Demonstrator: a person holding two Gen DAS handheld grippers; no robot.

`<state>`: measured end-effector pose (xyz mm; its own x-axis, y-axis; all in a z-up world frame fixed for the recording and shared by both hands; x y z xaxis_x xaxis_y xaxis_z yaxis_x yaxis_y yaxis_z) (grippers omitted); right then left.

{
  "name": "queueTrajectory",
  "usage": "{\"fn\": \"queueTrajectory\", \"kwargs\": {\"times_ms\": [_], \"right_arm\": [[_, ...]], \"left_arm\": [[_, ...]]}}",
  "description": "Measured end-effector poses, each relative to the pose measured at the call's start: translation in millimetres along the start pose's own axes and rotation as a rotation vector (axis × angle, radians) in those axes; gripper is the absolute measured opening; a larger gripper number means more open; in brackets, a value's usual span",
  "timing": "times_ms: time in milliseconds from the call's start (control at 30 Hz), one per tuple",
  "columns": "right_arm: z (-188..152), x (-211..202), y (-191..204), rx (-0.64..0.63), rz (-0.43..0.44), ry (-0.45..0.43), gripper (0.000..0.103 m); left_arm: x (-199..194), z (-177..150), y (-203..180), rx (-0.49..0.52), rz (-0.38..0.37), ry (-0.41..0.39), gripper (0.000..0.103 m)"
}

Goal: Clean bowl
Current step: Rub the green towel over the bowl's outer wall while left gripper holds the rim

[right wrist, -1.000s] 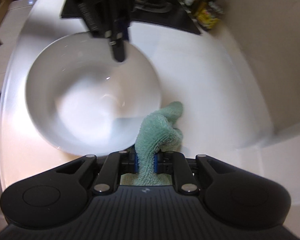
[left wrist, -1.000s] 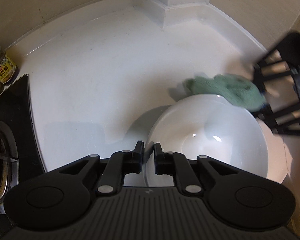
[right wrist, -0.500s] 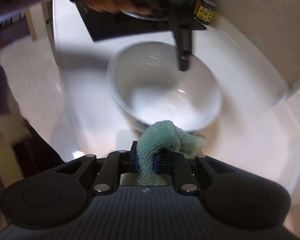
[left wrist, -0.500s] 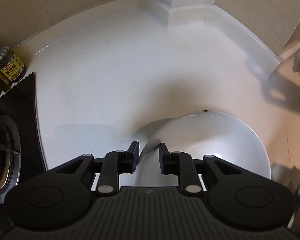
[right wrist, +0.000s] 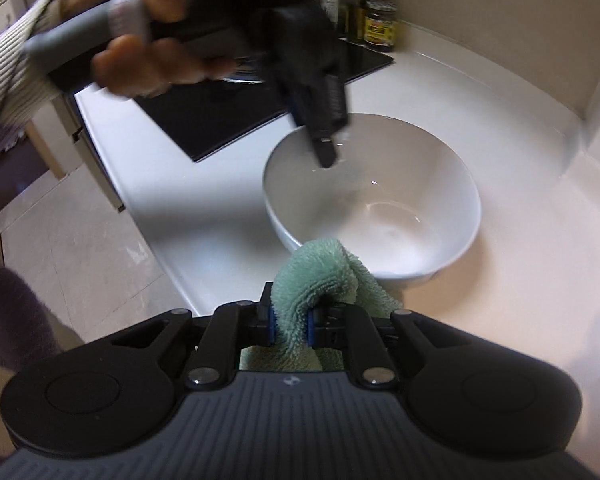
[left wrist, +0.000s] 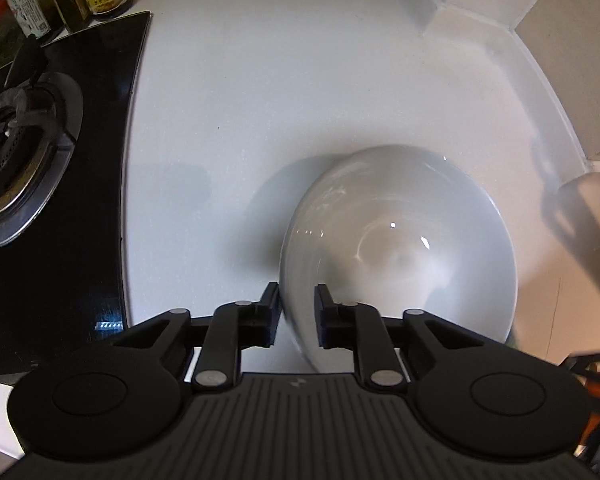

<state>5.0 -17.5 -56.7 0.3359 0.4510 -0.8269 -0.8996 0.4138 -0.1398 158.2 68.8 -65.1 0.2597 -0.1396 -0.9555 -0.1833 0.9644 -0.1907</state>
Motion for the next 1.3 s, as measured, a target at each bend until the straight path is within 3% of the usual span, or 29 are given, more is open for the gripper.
{"fn": "queueTrajectory", "kwargs": {"times_ms": [100,267,367,533,600,767,900,1067,1300], "right_arm": [[-0.1,-19.9,-23.1,-0.066,-0.077,0.039,0.011],[15.1,-22.0,-70.2,-0.166,-0.254,0.090,0.011],[39.8,-3.2,-93.0,-0.258,-0.265,0.071,0.011],[76.9,39.3,-80.6,-0.527,-0.166,0.029,0.011],[86.7,60.7,-78.2,-0.580,-0.115,0.042,0.012],[84.7,58.1,-84.6,-0.463,-0.092,0.084,0.012],[65.8,48.1,-75.3,-0.413,-0.102,0.162,0.012],[41.3,25.4,-53.9,-0.301,-0.094,0.197,0.012],[24.8,-2.7,-11.4,-0.162,-0.053,0.144,0.012]], "left_arm": [[-2.3,-5.8,-6.9,0.054,-0.010,-0.010,0.018],[-3.6,-6.5,-12.4,0.108,0.011,-0.024,0.016],[-2.2,-9.2,-17.0,0.163,0.040,-0.033,0.016],[6.9,-3.4,-8.7,0.201,0.046,-0.030,0.016],[7.7,-3.0,-6.8,0.205,0.044,-0.037,0.016],[10.3,1.8,3.3,0.151,0.037,-0.070,0.013],[11.2,6.4,8.2,0.119,0.038,-0.094,0.013],[10.4,8.3,8.3,0.079,0.025,-0.109,0.015],[6.4,8.7,5.2,0.085,0.029,-0.117,0.015]]}}
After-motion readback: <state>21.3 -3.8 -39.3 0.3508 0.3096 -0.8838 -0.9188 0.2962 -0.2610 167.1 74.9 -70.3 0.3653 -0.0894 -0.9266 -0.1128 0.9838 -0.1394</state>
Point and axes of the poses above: each gripper's, at about its wrist camera, not at the fingertips, and x roughly the way its jaws point, y to its left, z to its top, the point moved 3 cm from there along x, roughly the way its jaws point, and after that the axes turned 15 degrees about -x, right-handed, at the moved point
